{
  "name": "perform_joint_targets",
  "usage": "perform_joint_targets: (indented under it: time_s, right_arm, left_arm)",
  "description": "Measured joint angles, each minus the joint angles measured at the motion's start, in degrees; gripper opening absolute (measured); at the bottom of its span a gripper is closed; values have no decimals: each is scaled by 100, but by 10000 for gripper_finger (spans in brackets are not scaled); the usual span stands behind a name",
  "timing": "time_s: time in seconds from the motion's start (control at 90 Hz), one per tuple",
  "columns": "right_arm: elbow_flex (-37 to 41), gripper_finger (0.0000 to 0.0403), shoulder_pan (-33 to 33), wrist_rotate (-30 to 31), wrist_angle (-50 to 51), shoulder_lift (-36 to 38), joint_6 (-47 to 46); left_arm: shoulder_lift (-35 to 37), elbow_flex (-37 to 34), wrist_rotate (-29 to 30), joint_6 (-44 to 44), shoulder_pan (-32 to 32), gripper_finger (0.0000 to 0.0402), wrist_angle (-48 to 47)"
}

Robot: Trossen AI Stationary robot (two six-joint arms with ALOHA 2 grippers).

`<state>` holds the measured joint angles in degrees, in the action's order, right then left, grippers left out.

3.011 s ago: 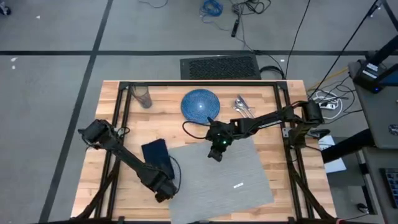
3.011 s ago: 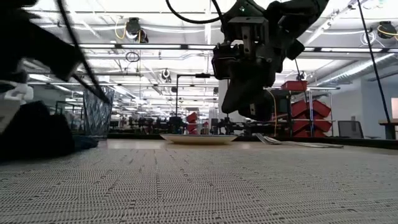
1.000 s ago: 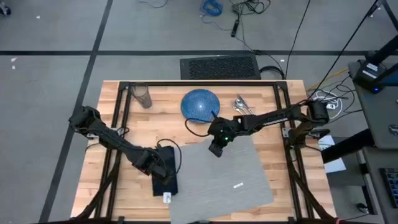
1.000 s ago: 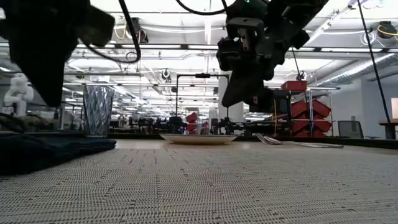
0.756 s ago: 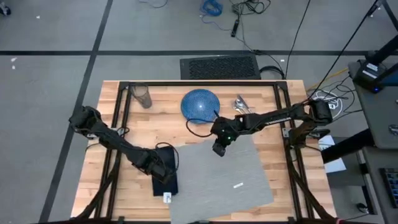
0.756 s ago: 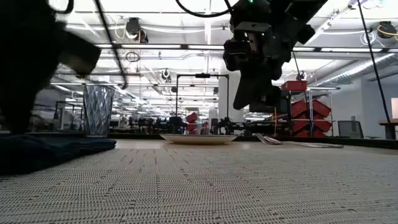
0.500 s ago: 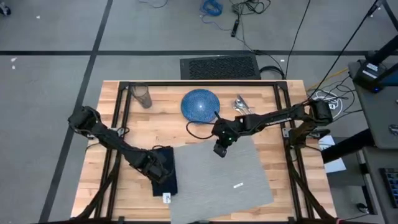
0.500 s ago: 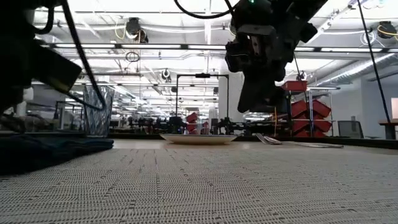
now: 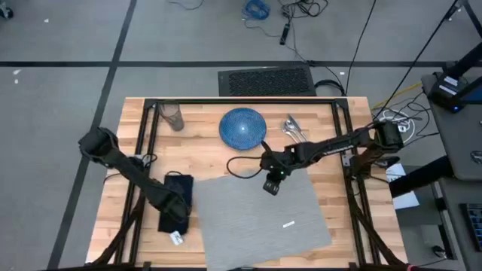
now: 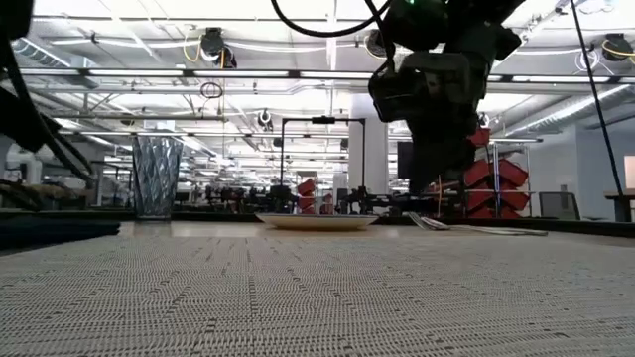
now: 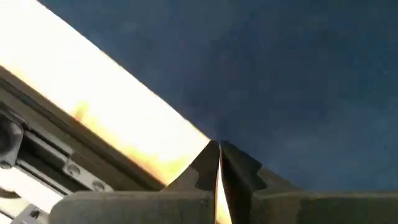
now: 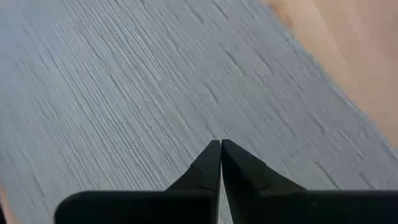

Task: Set table place
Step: Fold the blue table napkin

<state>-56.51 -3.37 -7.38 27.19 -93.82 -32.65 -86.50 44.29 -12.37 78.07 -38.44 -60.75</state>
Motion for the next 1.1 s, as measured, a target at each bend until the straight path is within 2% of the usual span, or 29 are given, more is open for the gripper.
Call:
perform_joint_targets:
  time_s: [0.2, 0.289, 0.344, 0.411, 0.533, 0.622, 0.756, 0.944, 1.1]
  right_arm:
    - [4, 0, -152, 246, 356, 0, -95]
    - [7, 0, -236, 301, 347, 0, -135]
    - [7, 0, -296, 300, 278, 0, -137]
    - [88, 0, -381, 285, -16, 0, -158]
    - [554, 0, -464, -7, -1112, 0, -588]
    - [987, 0, -463, -41, -1949, 0, -1080]
    - [1387, 0, -462, -33, -2553, -2, -1501]
    - [1797, 0, -464, 139, -2620, 3, -2019]
    - [1961, 0, -464, 229, -2698, 25, -2329]
  left_arm:
    - [332, -309, -627, 486, -343, 0, 18]
    - [485, -360, -667, 776, -509, 0, -24]
    - [648, -341, -431, 1096, -593, 0, -24]
    - [884, -245, 118, 1576, -690, 0, 18]
    - [1291, -148, 1400, 2333, -843, 0, 177]
    - [1394, -148, 1952, 2454, -868, 0, 494]
    - [1346, -159, 2150, 2279, -874, 0, 515]
    - [1229, -184, 2133, 1908, -847, 0, 487]
    - [1230, -447, 1718, 1901, -848, 0, 472]
